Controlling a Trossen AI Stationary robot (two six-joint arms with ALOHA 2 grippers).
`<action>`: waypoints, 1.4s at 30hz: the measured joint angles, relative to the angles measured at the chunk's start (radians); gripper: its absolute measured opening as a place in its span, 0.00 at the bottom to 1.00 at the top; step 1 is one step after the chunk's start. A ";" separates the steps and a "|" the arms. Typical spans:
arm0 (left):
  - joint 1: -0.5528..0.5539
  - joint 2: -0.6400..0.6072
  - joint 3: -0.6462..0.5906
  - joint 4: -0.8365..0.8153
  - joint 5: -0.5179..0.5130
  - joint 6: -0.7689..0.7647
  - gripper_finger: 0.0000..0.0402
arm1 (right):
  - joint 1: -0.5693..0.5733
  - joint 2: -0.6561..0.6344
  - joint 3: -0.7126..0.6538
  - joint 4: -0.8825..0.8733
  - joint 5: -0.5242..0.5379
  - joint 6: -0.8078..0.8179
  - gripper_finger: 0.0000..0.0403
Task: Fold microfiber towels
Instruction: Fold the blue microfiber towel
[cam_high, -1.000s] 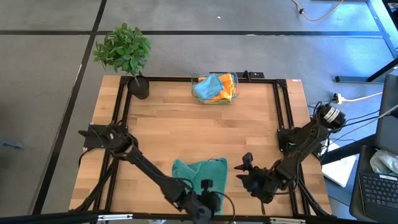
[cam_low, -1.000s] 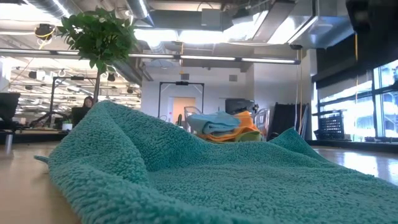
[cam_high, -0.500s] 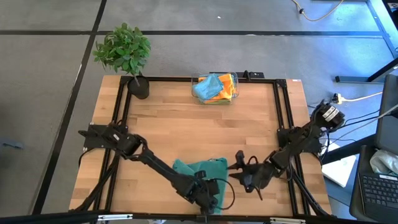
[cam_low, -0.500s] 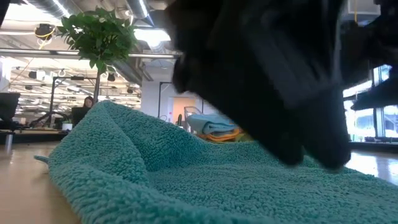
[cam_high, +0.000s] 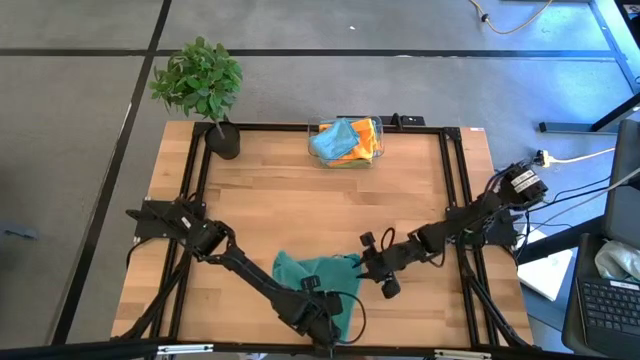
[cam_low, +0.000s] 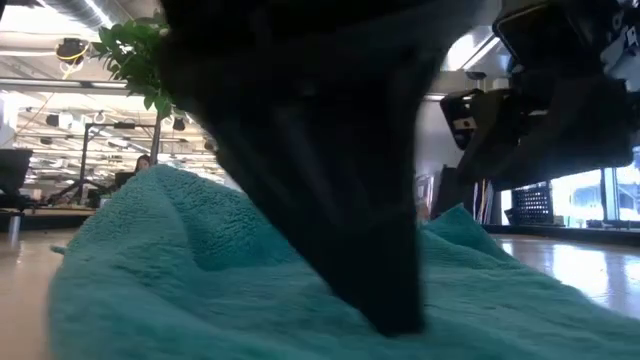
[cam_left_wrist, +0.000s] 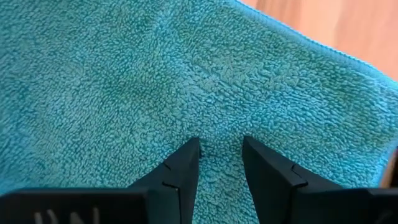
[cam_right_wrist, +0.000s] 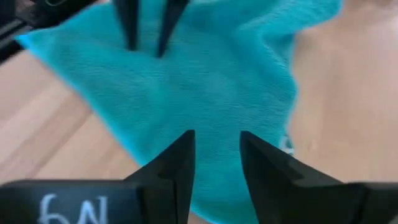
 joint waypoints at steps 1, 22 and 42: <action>-0.003 0.000 0.000 -0.023 0.000 -0.008 0.30 | -0.003 0.008 0.000 0.013 -0.012 -0.005 0.32; -0.023 0.005 -0.004 -0.419 -0.174 -0.271 0.30 | -0.099 0.244 0.005 0.148 -0.084 0.175 0.30; -0.134 0.010 -0.002 -0.683 -0.171 -0.327 0.30 | -0.018 0.253 0.052 0.168 -0.313 0.196 0.30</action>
